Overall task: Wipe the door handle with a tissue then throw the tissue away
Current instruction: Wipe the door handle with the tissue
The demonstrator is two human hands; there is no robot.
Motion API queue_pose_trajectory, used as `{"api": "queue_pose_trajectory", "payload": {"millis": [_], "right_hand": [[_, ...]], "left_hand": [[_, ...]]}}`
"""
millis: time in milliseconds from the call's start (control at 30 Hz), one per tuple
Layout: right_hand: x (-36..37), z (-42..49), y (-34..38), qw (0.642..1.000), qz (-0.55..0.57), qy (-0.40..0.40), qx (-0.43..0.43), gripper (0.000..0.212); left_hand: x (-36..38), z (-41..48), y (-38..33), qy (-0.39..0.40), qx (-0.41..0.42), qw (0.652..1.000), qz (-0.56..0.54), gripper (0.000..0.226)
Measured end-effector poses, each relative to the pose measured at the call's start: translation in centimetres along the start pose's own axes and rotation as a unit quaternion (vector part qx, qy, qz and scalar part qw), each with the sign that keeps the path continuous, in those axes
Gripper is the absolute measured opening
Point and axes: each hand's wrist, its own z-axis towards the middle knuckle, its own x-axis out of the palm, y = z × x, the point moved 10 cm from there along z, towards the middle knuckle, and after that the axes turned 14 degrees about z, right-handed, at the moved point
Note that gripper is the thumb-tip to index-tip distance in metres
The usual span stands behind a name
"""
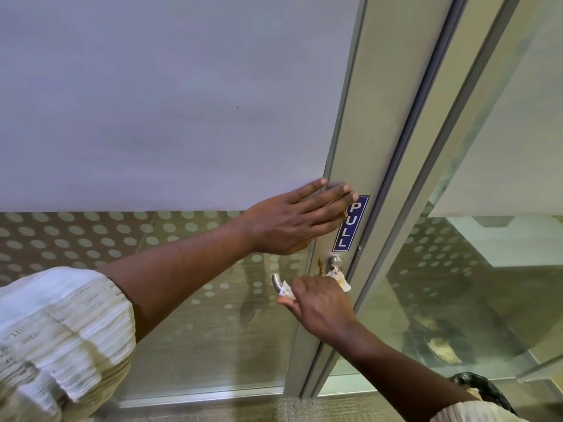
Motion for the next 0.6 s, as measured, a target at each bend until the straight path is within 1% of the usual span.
{"api": "queue_pose_trajectory", "payload": {"millis": [67,100,167,200,233,267,333,367,433,500,600], "right_hand": [[0.4,1.0,-0.5,0.997,0.045,0.054,0.021,0.063],[0.9,1.6,-1.1,0.99,0.085,0.103,0.037,0.067],[1.8,2.4,-1.7,0.963,0.172,0.201,0.056,0.066],[1.9,2.6,-1.6,0.953,0.191,0.229,0.062,0.065],[1.9,2.6,-1.5,0.951,0.189,0.234,0.066,0.063],[1.6,2.4,-1.4,0.959,0.167,0.218,0.065,0.062],[1.1,1.6,-0.6,0.987,0.071,0.131,0.054,0.06],[1.0,1.0,0.2,0.994,0.027,0.097,0.051,0.059],[0.6,0.4,1.3,0.995,-0.018,0.059,0.076,0.05],[0.2,0.6,1.9,0.993,-0.022,0.034,0.114,0.041],[0.5,2.0,2.1,0.982,0.021,0.06,0.178,0.04]], "left_hand": [[0.0,0.0,0.0,0.002,0.001,1.0,0.005,0.061],[0.0,0.0,-0.1,0.002,0.001,1.0,0.008,0.061],[-0.2,0.1,0.0,0.0,0.0,1.0,0.016,0.062],[-0.2,0.1,0.0,0.0,0.0,1.0,0.019,0.062],[-0.2,0.1,0.0,0.001,0.001,1.0,0.019,0.062],[-0.2,0.1,0.0,0.003,0.002,1.0,0.019,0.062],[0.0,0.1,-0.1,0.008,0.003,1.0,0.018,0.061],[0.0,0.1,-0.1,0.008,0.002,1.0,0.017,0.061],[0.0,0.1,-0.1,0.009,0.003,1.0,0.017,0.061],[0.0,0.1,-0.1,0.011,0.003,1.0,0.017,0.06],[0.0,0.1,-0.1,0.012,0.005,1.0,0.018,0.059]]}}
